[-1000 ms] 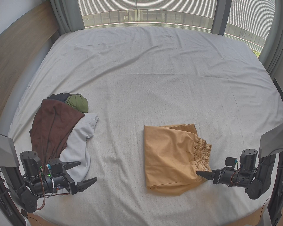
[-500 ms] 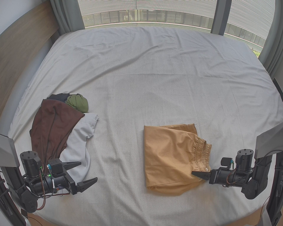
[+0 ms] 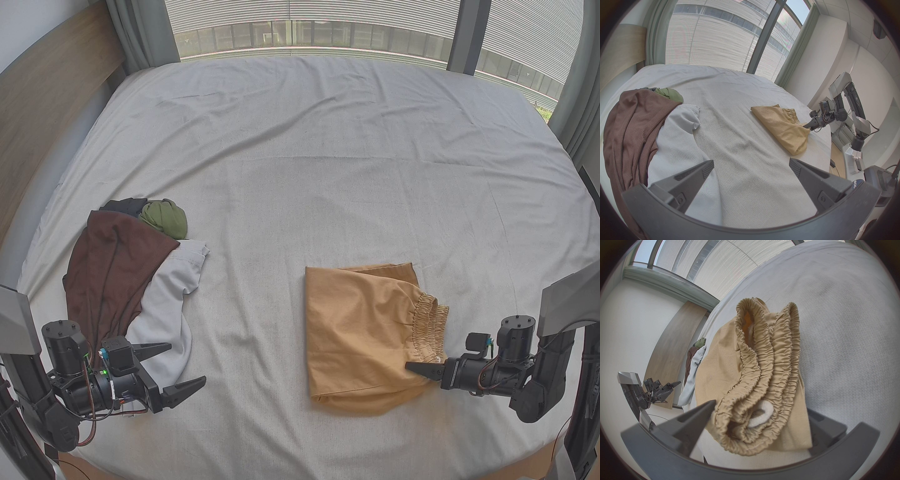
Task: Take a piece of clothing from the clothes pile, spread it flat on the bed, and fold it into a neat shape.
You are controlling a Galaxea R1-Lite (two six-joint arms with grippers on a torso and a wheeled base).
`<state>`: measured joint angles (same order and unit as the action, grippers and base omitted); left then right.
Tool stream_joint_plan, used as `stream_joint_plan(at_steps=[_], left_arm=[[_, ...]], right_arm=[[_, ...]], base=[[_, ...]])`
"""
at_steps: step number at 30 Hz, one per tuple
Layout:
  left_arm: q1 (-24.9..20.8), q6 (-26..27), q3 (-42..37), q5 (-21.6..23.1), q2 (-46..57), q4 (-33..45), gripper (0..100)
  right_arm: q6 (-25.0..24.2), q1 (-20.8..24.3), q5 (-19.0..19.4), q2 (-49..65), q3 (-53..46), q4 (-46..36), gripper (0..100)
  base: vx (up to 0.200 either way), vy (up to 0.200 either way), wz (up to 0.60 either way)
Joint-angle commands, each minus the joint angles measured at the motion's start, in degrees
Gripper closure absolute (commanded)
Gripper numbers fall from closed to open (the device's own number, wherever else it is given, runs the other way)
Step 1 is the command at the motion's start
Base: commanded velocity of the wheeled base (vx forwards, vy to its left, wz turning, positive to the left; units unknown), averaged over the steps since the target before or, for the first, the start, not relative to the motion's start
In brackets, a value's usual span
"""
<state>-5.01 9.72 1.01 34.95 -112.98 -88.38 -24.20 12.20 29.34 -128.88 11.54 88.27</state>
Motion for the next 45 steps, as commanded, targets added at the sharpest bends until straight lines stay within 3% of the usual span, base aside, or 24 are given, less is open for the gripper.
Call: stream_joint_plan(at_steps=[1, 10, 18, 26, 38, 45], left_arm=[[0.0, 0.13, -1.01, 0.03, 0.22, -0.04, 0], [0.09, 0.13, -1.01, 0.03, 0.31, -0.04, 0], [0.35, 0.13, -1.01, 0.03, 0.48, -0.12, 0], [0.44, 0.13, -1.01, 0.03, 1.8, -0.12, 0], [1.23, 0.13, -1.01, 0.03, 1.71, -0.12, 0], [1.32, 0.13, -1.01, 0.03, 1.8, -0.12, 0]], right_arm=[[0.03, 0.19, 0.1, -0.06, -0.03, 0.06, 100], [0.03, 0.81, 0.1, 0.12, -0.03, 0.15, 100], [-0.24, 5.81, 0.19, 7.06, -0.56, 0.06, 100], [-5.16, 9.86, 0.28, 15.76, 0.76, 0.06, 100], [-5.33, 11.88, 0.45, 18.05, 4.28, 0.06, 100], [-7.88, 13.99, 0.28, 21.13, 7.79, -0.03, 100]], base=[[0.0, 0.0, 0.0], [0.0, 0.0, 0.0], [0.0, 0.0, 0.0], [0.0, 0.0, 0.0], [0.0, 0.0, 0.0], [0.0, 0.0, 0.0]])
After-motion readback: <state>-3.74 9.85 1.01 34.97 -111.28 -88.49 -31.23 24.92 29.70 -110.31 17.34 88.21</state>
